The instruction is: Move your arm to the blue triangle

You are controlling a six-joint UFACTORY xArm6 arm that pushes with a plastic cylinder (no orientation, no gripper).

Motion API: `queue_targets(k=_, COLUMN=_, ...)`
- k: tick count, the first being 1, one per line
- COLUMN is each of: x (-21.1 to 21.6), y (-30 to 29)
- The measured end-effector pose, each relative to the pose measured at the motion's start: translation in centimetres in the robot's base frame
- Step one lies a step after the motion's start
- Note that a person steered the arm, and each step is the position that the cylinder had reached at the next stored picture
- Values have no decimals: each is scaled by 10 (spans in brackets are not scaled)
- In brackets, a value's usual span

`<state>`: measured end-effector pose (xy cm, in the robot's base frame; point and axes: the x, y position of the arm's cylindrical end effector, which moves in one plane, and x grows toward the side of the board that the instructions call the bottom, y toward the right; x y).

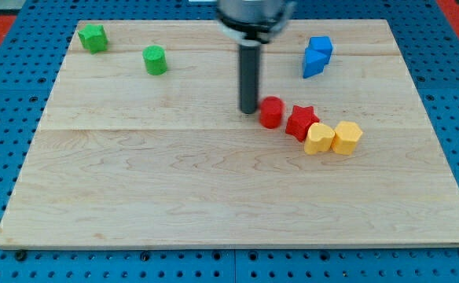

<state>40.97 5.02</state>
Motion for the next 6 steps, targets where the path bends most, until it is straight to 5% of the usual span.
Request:
queue_targets(k=3, x=-52, y=9)
queue_targets(k=4, x=-60, y=61)
queue_targets(k=5, x=-58, y=31)
queue_targets(k=6, x=-58, y=-73)
